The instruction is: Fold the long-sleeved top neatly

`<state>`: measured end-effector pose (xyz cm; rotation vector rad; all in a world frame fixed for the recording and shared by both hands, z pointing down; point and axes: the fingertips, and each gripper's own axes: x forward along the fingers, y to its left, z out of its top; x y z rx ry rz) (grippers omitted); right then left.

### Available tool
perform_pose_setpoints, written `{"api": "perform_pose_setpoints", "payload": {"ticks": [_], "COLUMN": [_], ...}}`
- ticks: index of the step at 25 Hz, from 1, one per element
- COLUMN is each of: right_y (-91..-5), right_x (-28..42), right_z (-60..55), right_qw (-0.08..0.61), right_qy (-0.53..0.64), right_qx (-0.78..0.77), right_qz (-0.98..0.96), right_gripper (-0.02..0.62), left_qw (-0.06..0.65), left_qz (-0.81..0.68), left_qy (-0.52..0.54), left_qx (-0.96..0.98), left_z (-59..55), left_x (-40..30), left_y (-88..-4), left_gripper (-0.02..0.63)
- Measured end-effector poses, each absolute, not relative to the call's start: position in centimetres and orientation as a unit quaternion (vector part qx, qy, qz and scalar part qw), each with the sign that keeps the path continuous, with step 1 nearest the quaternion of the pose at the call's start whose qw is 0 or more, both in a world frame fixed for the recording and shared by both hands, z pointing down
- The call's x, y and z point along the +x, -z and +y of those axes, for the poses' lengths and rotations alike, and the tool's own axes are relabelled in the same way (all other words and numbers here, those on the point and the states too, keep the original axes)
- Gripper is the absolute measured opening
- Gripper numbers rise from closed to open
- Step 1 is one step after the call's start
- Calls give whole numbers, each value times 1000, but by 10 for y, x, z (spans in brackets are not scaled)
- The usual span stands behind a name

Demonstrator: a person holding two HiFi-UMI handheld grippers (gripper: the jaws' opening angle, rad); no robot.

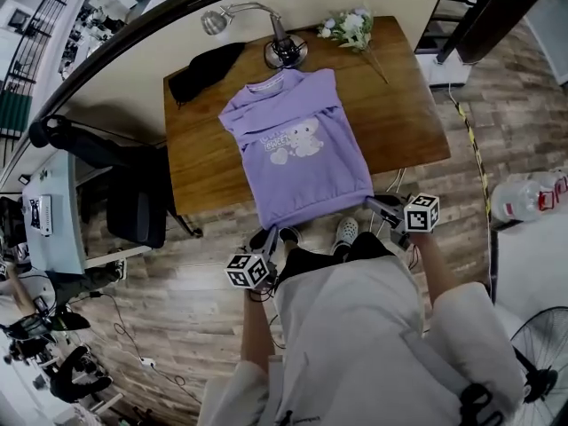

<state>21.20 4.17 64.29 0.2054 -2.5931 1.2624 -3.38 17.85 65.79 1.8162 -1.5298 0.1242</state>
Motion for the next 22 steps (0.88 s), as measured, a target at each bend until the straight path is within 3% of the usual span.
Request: {"api": "perform_pose_setpoints", "payload": {"ticks": [16,22], "right_y": [-613,-584], "right_x": [241,228], "right_z": [89,64], "right_qw": [134,94], "right_qy": [-400,-389], "right_qx": [0,-13], "right_qz": [-906,-916], "right_gripper": [21,21], "left_qw": [339,307], "left_qz": [-616,-612], "left_qy": [-52,-39], "left_qx": [709,728], "left_z": [227,205], "left_x": [-7,-16], "left_y": [-619,-588], "left_gripper": [58,58]}}
